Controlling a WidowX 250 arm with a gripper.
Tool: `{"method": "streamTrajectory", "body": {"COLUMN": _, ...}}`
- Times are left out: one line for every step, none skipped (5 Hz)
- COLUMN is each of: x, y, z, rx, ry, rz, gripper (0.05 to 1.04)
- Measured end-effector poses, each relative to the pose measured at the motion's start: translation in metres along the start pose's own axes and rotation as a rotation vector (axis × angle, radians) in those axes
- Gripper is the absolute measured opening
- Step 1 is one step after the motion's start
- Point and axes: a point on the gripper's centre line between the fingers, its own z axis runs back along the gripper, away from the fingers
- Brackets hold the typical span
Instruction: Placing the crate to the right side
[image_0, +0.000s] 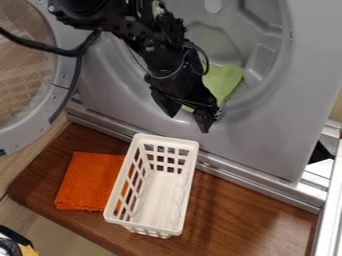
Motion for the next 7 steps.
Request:
{"method": "streamTrajectory", "body": {"x": -0.007, "y": 0.000, "z": -0.006, "rx": -0.005, "ry": 0.026, "rz": 0.009, "gripper": 0.999}}
{"method": "streamTrajectory", "body": {"x": -0.032, "y": 0.010, "z": -0.010, "rx": 0.010, "ry": 0.046, "rz": 0.088, "gripper": 0.999}}
{"method": "streamTrajectory", "body": {"x": -0.057, "y": 0.026, "z": -0.006, "rx": 0.028, "ry": 0.031, "rz": 0.157, "gripper": 0.999}}
{"method": "streamTrajectory", "body": {"x": -0.079, "y": 0.042, "z": -0.003, "rx": 0.057, "ry": 0.052, "rz": 0.229, "gripper": 0.999}}
{"method": "streamTrajectory", "body": {"x": -0.096, "y": 0.063, "z": 0.001, "rx": 0.098, "ry": 0.080, "rz": 0.288, "gripper": 0.999}}
{"method": "streamTrajectory", "body": {"x": -0.109, "y": 0.076, "z": -0.005, "rx": 0.111, "ry": 0.115, "rz": 0.334, "gripper": 0.999}}
{"method": "streamTrajectory", "body": {"x": -0.112, "y": 0.083, "z": -0.017, "rx": 0.113, "ry": 0.167, "rz": 0.367, "gripper": 0.999}}
